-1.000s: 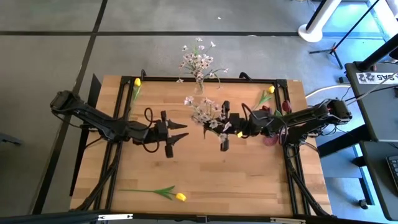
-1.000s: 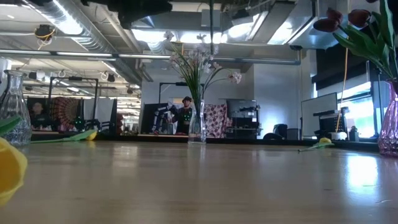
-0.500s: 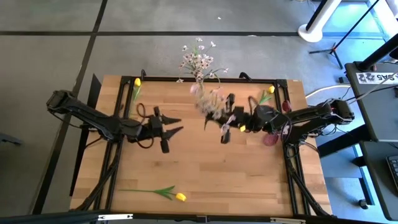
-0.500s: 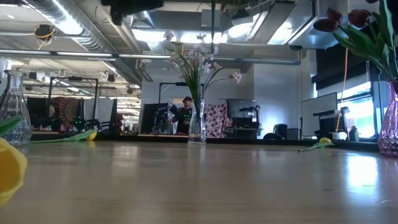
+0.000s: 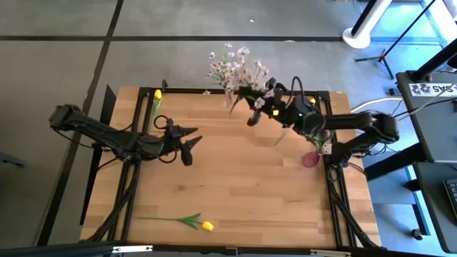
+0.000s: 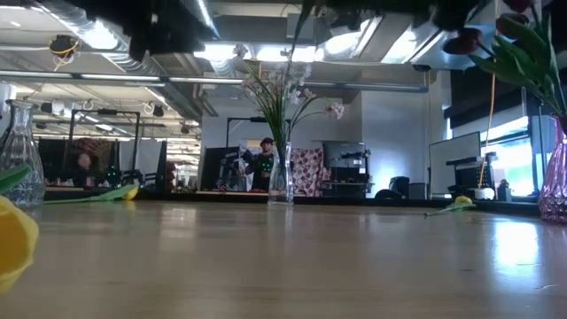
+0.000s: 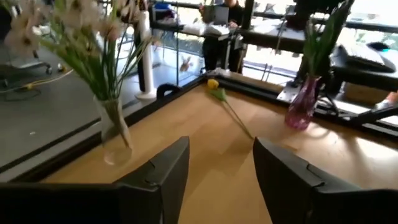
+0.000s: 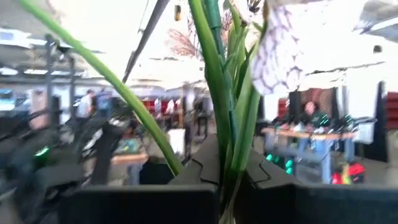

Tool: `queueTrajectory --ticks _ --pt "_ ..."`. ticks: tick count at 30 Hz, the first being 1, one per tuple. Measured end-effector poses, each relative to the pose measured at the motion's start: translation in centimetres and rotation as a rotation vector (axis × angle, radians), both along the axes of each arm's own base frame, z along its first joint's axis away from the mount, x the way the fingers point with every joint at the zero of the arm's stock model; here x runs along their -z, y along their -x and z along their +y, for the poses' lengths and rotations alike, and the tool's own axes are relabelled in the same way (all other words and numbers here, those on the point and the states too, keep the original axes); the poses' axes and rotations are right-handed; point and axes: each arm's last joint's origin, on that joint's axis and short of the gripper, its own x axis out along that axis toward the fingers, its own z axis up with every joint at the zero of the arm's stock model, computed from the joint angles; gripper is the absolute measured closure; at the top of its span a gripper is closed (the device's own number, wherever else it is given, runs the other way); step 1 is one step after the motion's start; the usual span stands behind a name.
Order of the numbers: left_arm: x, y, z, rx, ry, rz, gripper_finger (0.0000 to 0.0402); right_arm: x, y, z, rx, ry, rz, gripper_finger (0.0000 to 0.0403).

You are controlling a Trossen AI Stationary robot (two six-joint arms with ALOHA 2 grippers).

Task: Sort flowers into vase by color
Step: Put the white flower into the top transparent vase

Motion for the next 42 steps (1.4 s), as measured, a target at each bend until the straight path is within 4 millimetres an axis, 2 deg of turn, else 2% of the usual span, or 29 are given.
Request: queueTrajectory --ticks 6,12,15,22,30,35,38,42 --pt "1.5 0.0 1.0 0.01 0.04 -0.045 0.0238 2.3 -0.9 -4.3 0.168 0.003 -0.043 0.0396" --pt "1.6 0.0 1.7 -0.011 0.037 -0.041 0.0238 4.1 -1.5 -7.3 0.254 -0.001 -0.033 0.0394" --pt "1.6 -0.1 2.0 -0.026 0.024 -0.037 0.0238 4.5 -2.4 -8.0 0.252 0.015 -0.011 0.0396" --pt "1.6 -0.1 2.3 -0.039 0.022 -0.029 0.0238 3.5 -3.3 -8.4 0.289 0.054 0.074 0.0393" --pt "1.6 -0.1 2.3 -0.036 0.023 -0.028 0.0238 0.9 -2.6 -5.6 0.224 0.082 0.086 0.0393" --pt "1.6 -0.3 2.0 0.087 0.035 -0.028 0.0238 -1.0 -2.1 -2.4 0.058 0.129 0.037 0.0396" --pt "1.6 -0.4 1.8 0.163 0.012 -0.007 0.0238 -1.3 -2.5 -0.2 -0.056 0.179 0.045 0.0396" --pt "1.2 -0.5 1.7 0.182 -0.015 -0.032 0.0238 -0.6 -3.1 2.1 -0.06 0.305 0.152 0.0394"
